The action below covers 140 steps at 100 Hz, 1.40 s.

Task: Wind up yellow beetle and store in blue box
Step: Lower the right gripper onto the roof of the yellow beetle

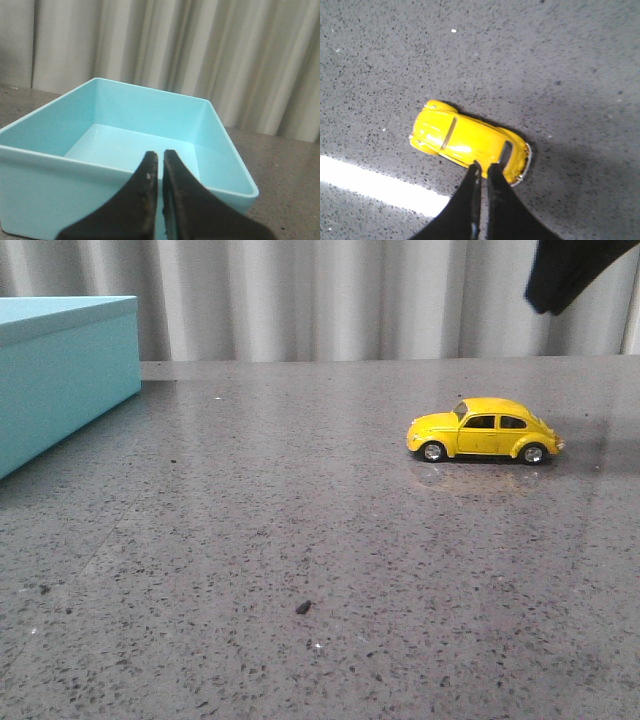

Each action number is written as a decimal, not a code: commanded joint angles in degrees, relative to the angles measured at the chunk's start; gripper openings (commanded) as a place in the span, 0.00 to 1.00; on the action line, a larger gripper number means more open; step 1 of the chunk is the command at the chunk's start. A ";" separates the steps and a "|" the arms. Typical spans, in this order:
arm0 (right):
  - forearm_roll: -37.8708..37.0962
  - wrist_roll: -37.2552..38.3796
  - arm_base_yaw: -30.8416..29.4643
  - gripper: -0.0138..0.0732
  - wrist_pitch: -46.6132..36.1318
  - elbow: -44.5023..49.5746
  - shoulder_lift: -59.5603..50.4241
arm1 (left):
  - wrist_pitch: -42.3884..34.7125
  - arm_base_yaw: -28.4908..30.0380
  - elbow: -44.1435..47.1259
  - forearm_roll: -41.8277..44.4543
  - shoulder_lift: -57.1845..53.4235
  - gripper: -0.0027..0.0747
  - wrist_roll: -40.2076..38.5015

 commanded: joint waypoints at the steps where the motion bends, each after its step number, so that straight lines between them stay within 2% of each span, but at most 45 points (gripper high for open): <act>1: 1.05 -0.27 0.08 0.09 1.45 -5.50 1.48 | -3.81 0.15 -2.01 -0.54 1.08 0.01 -0.78; 27: 2.47 -0.27 0.08 0.09 3.41 -10.17 5.43 | -3.78 0.15 -2.01 -0.54 1.08 0.01 -0.78; 140: 5.28 -0.27 0.08 0.09 6.37 -11.42 12.35 | -3.78 0.15 -2.01 -0.54 1.08 0.01 -0.78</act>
